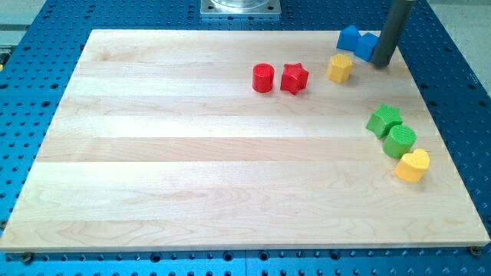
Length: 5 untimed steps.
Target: Push the hexagon into the blue blocks
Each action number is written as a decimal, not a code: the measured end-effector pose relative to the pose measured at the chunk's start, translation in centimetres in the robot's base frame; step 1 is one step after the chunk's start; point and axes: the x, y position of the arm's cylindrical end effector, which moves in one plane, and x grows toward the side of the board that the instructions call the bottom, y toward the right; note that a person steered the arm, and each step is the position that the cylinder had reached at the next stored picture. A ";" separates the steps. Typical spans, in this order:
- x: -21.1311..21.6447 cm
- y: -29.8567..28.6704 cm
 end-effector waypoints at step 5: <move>0.5 -2.0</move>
